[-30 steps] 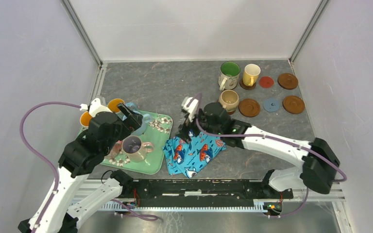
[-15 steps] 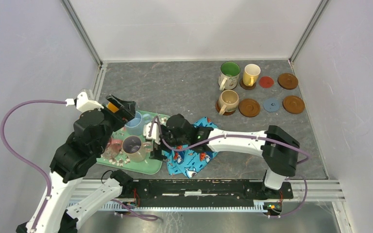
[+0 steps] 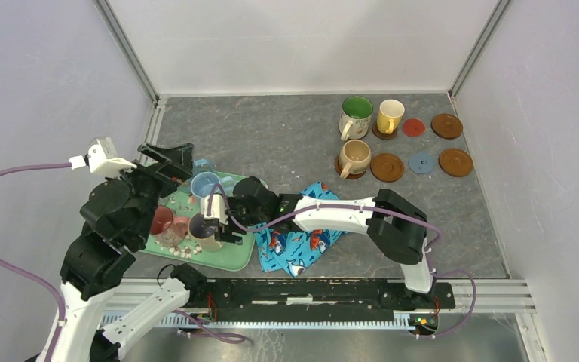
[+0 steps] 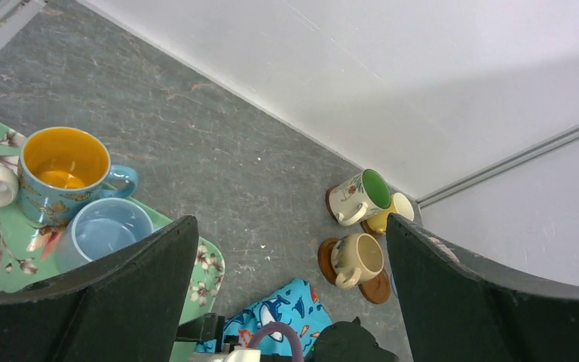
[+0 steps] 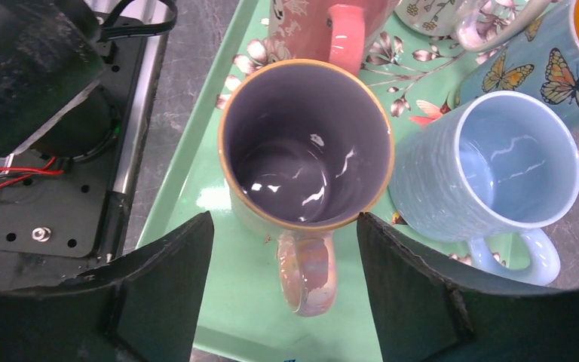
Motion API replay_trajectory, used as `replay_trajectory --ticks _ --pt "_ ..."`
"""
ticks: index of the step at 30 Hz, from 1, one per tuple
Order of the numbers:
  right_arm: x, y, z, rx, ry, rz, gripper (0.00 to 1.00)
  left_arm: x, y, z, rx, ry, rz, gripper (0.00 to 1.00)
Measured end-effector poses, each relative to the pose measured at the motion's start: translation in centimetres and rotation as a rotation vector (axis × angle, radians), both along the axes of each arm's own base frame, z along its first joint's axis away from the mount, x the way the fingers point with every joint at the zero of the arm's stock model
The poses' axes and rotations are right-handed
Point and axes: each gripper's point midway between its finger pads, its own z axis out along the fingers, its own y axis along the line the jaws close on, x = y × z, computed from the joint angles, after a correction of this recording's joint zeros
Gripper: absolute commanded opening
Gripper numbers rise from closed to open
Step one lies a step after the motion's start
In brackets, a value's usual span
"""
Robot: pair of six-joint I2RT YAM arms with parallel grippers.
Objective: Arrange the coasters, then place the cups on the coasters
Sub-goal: Pick up the cup from the tray.
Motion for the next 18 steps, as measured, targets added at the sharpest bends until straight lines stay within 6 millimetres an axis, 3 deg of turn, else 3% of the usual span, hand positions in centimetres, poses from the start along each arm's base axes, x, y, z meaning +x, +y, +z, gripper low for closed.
replay_trajectory --ticks 14,18 --pt "0.7 0.0 -0.9 -0.032 -0.018 -0.025 0.64 0.1 0.2 0.4 0.002 -0.019 0.009 1.0" --pt "0.7 -0.1 -1.8 -0.048 -0.016 -0.026 0.57 0.2 0.1 0.3 0.002 -0.019 0.009 1.0"
